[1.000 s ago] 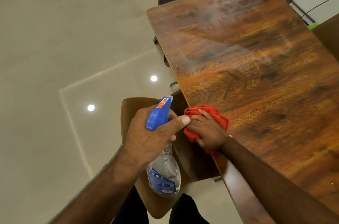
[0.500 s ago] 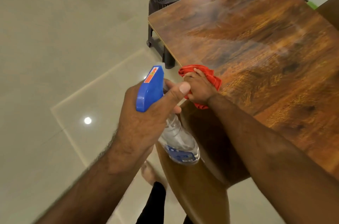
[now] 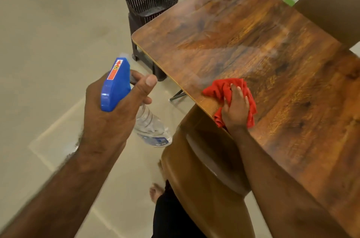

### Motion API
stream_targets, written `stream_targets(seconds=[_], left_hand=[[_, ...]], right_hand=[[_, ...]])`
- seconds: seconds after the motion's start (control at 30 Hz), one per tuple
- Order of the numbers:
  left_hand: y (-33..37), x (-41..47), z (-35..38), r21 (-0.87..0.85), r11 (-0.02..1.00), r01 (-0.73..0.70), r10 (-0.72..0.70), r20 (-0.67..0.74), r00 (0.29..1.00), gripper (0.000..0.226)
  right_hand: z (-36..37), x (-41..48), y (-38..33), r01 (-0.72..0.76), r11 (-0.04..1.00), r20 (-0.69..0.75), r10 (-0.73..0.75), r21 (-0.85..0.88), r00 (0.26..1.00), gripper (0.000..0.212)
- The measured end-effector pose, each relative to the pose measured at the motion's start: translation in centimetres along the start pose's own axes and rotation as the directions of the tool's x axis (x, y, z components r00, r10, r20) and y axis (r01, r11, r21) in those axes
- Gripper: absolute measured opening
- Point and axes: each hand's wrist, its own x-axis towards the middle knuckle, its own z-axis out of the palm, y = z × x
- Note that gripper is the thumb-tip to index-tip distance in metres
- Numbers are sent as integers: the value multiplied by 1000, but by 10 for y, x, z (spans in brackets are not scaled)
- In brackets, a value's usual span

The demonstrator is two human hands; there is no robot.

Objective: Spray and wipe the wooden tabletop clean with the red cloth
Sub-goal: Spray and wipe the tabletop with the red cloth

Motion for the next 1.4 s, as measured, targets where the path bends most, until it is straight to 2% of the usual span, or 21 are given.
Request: stream_targets(seconds=[0.07, 0.1, 0.13, 0.2, 0.27, 0.33, 0.4, 0.47, 0.53, 0.6, 0.73, 0.93, 1.03, 1.1, 1.17, 1.27, 1.33, 1.4], left_hand=[[-7, 10, -3, 80, 997, -15, 10, 57, 998, 32], [-10, 15, -4, 122, 992, -22, 10, 96, 995, 32], [-14, 20, -4, 157, 987, -25, 3, 140, 990, 31], [-23, 32, -2, 220, 975, -33, -18, 227, 974, 29], [-34, 48, 6, 295, 953, -61, -35, 310, 950, 29], [-48, 61, 16, 347, 931, -118, -36, 406, 913, 29], [-63, 70, 27, 344, 920, -186, -12, 499, 866, 29], [-79, 73, 40, 338, 913, -228, -15, 585, 811, 35], [-98, 75, 50, 380, 894, -239, -50, 614, 788, 38], [-111, 76, 59, 437, 872, -221, -97, 597, 796, 39], [-118, 79, 74, 516, 842, -155, -190, 554, 811, 41], [-114, 90, 90, 464, 883, -76, -227, 562, 795, 47], [-107, 95, 99, 442, 893, -88, -209, 578, 789, 46], [-101, 100, 107, 429, 899, -91, -200, 585, 786, 47], [-94, 105, 115, 413, 906, -88, -193, 589, 785, 46], [-84, 111, 128, 397, 911, -114, -170, 611, 773, 42], [-80, 116, 138, 379, 914, -141, -145, 633, 760, 37], [-80, 121, 148, 348, 923, -166, -117, 662, 740, 33]], right_hand=[[5, 7, -11, -119, 989, -50, 115, -84, 992, 61], [9, 8, -20, -120, 986, -44, 115, -117, 992, 61], [13, 8, -32, -75, 988, -19, 73, -135, 997, 61], [22, 7, -49, 134, 984, 89, -124, -116, 988, 62], [23, 7, -51, 318, 945, 195, -298, -77, 934, 67], [13, 8, -34, 359, 931, 222, -337, -64, 915, 71], [-3, 0, -9, 258, 962, 161, -242, -87, 957, 69], [-23, -6, 22, 36, 996, 47, -32, -81, 998, 64], [-37, -6, 48, -188, 980, -72, 184, -60, 980, 60], [-45, -4, 68, -340, 938, -159, 327, -61, 931, 59], [-47, 9, 84, -461, 886, -225, 439, -55, 870, 61], [-41, 47, 86, -534, 844, -244, 507, -55, 827, 67], [-32, 72, 69, -511, 857, -216, 486, -73, 846, 75], [-23, 87, 45, -451, 888, -171, 432, -90, 885, 77], [-6, 97, 9, -335, 935, -112, 323, -115, 940, 75], [26, 95, -46, -74, 984, 4, 76, -160, 997, 70], [33, 94, -50, 60, 988, 33, -56, -141, 998, 65], [22, 97, -26, 98, 987, 11, -97, -128, 995, 63]])
